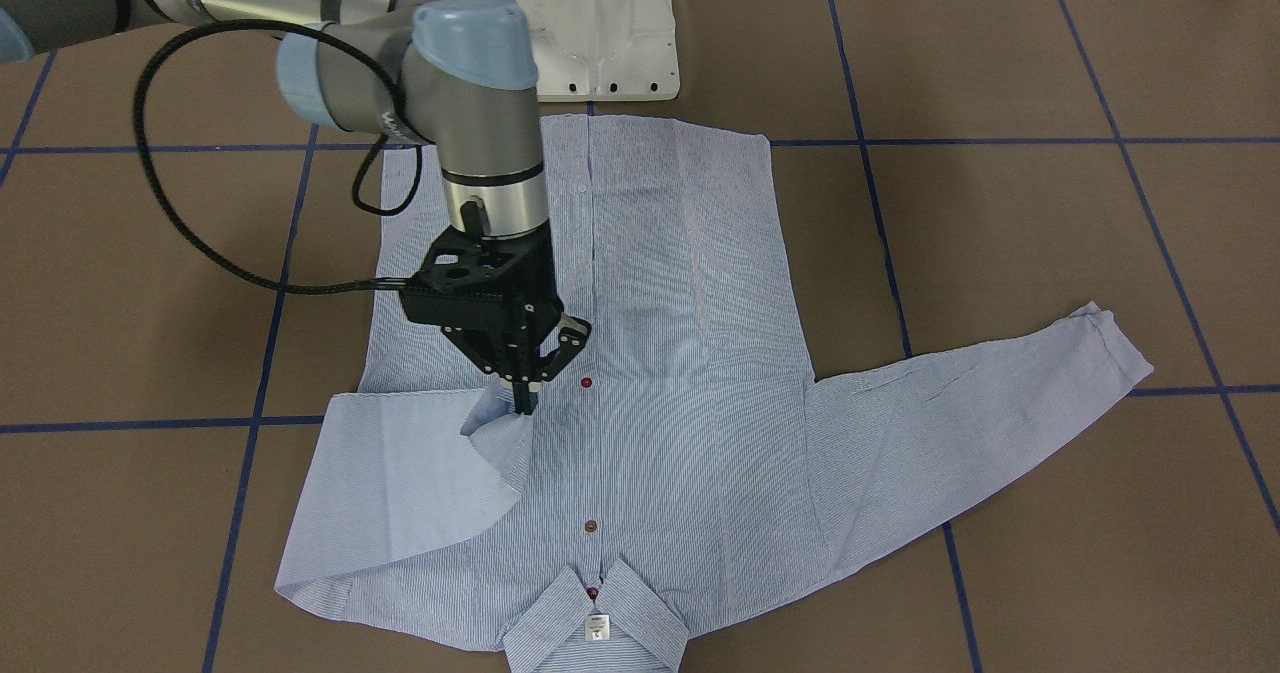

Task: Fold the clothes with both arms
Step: 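Carry the sleeve across the shirt toward the collar with the right gripper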

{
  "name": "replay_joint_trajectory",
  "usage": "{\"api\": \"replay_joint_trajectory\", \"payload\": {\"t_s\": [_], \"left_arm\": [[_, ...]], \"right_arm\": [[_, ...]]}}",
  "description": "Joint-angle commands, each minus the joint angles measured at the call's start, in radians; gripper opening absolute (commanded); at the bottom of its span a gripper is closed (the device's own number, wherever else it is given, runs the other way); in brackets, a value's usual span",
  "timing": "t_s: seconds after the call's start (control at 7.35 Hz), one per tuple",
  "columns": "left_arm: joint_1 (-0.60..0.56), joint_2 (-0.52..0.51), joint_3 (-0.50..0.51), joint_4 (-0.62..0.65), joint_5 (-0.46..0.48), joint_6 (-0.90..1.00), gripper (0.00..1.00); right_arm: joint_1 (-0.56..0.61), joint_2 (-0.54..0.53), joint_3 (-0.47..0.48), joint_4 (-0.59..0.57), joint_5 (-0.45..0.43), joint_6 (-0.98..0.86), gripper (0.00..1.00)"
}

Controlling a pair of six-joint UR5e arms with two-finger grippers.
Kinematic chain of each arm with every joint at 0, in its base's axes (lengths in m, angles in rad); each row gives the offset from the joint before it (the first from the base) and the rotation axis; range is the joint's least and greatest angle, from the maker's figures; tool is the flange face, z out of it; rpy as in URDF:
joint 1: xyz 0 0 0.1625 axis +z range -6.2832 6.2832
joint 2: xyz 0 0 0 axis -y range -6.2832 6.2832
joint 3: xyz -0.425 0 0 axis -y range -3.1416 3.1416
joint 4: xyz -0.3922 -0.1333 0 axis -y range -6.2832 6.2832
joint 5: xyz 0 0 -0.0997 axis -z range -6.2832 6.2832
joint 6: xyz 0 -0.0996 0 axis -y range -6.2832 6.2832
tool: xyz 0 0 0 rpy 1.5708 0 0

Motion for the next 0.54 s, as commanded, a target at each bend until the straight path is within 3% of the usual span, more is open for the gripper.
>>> {"api": "replay_joint_trajectory", "payload": {"t_s": [0.0,0.41], "left_arm": [[-0.001,0.002,0.000,0.000,-0.003,0.000,1.00],[-0.001,0.006,0.002,0.000,-0.003,0.000,1.00]], "right_arm": [[-0.078,0.187,-0.237,-0.001,-0.148,0.069,0.00],[-0.166,0.276,-0.434,0.002,-0.251,0.115,0.00]]}}
